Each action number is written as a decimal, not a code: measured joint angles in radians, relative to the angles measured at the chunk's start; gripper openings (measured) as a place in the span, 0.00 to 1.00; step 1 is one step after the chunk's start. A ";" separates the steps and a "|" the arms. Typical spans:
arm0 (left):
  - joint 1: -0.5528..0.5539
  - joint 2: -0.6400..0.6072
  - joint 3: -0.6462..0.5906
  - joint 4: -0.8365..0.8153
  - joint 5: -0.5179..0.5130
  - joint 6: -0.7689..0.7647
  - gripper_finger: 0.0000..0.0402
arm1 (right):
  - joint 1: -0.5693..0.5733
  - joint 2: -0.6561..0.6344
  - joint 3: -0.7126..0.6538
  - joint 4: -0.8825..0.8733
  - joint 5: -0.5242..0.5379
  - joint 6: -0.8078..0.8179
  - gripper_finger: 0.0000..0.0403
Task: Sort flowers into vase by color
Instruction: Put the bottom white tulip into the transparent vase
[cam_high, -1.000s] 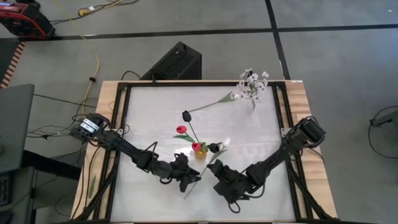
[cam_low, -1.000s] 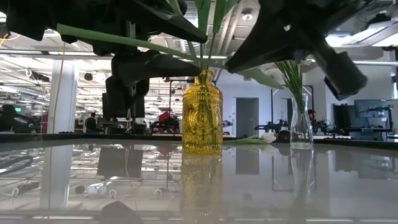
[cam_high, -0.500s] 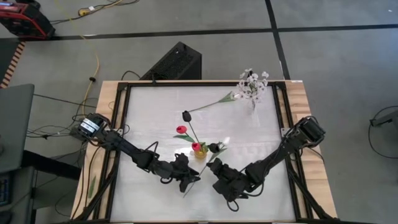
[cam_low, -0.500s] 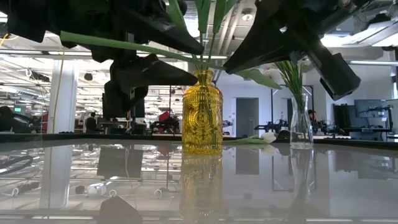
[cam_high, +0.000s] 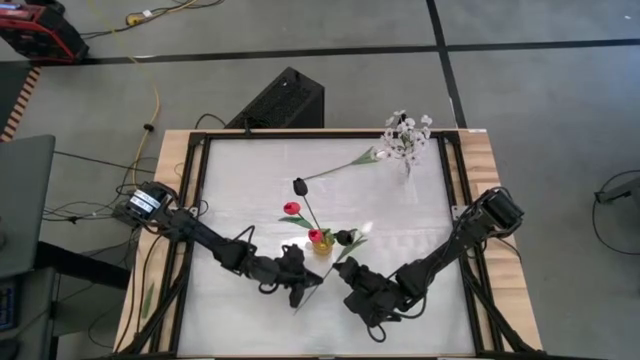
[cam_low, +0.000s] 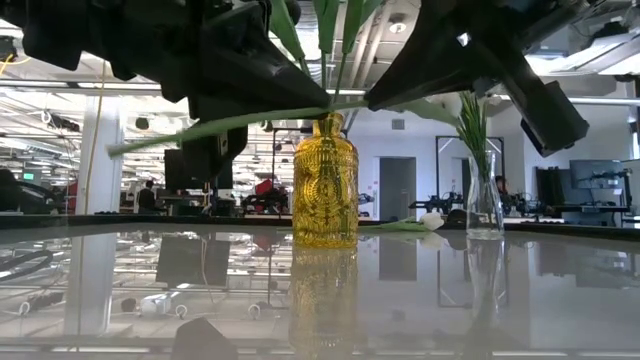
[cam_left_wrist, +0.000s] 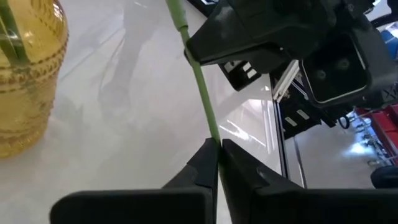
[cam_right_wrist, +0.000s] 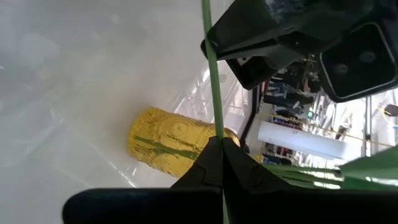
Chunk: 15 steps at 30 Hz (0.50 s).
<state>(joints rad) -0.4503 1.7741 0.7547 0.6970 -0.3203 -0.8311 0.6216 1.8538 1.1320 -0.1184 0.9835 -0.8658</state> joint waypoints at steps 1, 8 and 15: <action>0.001 0.000 0.000 0.000 0.000 0.000 0.01 | 0.000 0.000 0.000 0.000 0.007 0.000 0.05; 0.007 0.000 0.000 0.004 -0.006 0.000 0.00 | 0.000 -0.001 0.000 0.000 0.011 0.001 0.09; 0.006 0.000 0.000 0.005 -0.040 0.001 0.00 | 0.009 -0.001 0.000 -0.012 0.010 0.076 0.14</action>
<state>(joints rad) -0.4438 1.7741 0.7544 0.7017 -0.3605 -0.8300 0.6309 1.8526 1.1320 -0.1307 0.9939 -0.7893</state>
